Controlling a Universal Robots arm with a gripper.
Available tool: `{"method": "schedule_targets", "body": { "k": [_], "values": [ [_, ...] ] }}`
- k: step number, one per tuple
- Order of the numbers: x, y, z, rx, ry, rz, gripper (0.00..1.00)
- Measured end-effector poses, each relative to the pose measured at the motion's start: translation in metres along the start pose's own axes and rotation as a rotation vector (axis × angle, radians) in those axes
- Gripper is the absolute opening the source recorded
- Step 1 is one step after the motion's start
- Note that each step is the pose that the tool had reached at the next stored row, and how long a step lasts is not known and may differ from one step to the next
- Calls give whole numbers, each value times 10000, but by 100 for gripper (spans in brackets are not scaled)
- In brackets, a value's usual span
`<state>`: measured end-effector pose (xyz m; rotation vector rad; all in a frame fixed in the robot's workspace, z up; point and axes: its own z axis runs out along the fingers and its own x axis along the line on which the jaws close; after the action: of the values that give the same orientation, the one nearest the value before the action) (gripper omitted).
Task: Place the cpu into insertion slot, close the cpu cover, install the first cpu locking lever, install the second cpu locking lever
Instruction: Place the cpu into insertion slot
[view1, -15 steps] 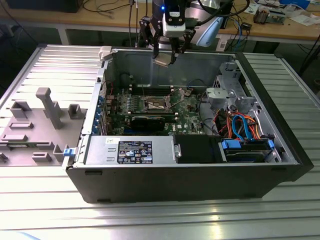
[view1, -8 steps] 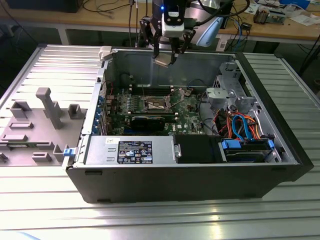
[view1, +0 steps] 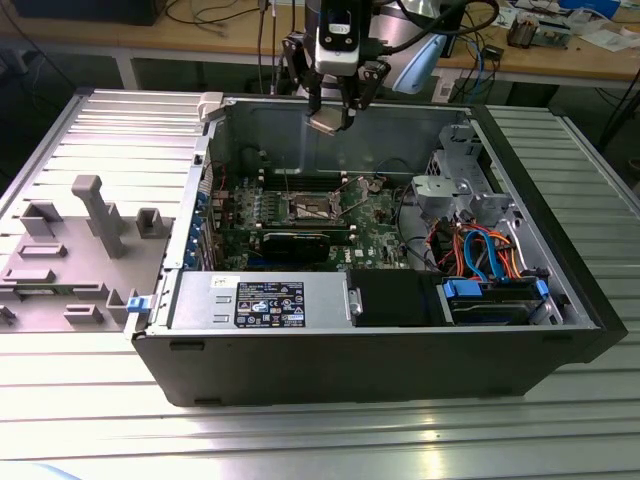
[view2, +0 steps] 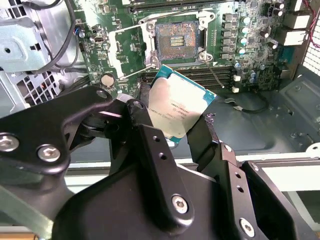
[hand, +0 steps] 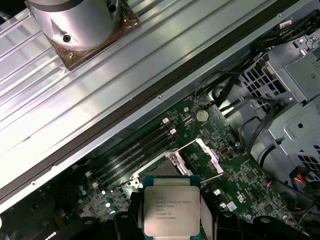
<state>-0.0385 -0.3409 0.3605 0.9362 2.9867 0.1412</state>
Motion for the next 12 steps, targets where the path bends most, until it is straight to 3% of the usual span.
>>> {"method": "schedule_targets", "body": {
  "k": [12],
  "values": [
    [-4,-8,36,3,-2,5,54]
  ]
}}
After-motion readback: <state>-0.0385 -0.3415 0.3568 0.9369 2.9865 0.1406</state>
